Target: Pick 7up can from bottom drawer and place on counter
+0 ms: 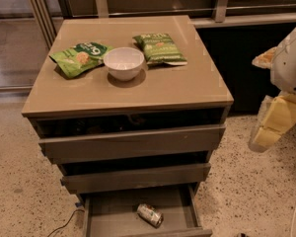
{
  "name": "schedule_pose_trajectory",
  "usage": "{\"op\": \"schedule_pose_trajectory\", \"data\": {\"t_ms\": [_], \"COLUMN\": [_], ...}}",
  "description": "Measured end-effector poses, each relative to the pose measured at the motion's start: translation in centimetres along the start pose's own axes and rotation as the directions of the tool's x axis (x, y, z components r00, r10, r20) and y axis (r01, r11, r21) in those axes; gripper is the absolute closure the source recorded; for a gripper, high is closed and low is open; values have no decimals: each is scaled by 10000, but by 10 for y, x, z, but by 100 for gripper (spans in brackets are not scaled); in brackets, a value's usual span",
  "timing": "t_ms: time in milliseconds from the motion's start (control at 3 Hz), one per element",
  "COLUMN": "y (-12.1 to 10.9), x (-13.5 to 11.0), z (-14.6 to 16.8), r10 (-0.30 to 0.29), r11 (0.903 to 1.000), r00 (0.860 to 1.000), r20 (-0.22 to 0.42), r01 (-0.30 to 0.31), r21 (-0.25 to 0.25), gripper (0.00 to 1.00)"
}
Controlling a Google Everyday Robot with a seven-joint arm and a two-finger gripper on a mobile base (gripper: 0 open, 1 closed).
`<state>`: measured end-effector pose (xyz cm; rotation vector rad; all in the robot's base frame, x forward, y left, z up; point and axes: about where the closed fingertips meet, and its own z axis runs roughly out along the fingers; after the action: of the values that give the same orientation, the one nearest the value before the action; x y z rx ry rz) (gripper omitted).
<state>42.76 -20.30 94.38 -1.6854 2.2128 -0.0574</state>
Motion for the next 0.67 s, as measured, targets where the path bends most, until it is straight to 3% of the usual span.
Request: {"op": "schedule_pose_trajectory", "data": {"t_ms": [667], "y": [32], "x": [-6], "z": [59], "r10": [-81], "r11": [9998], "r00": [9993], "r20": [365], "r01": [88], "r21": [-191], "gripper": [0]}}
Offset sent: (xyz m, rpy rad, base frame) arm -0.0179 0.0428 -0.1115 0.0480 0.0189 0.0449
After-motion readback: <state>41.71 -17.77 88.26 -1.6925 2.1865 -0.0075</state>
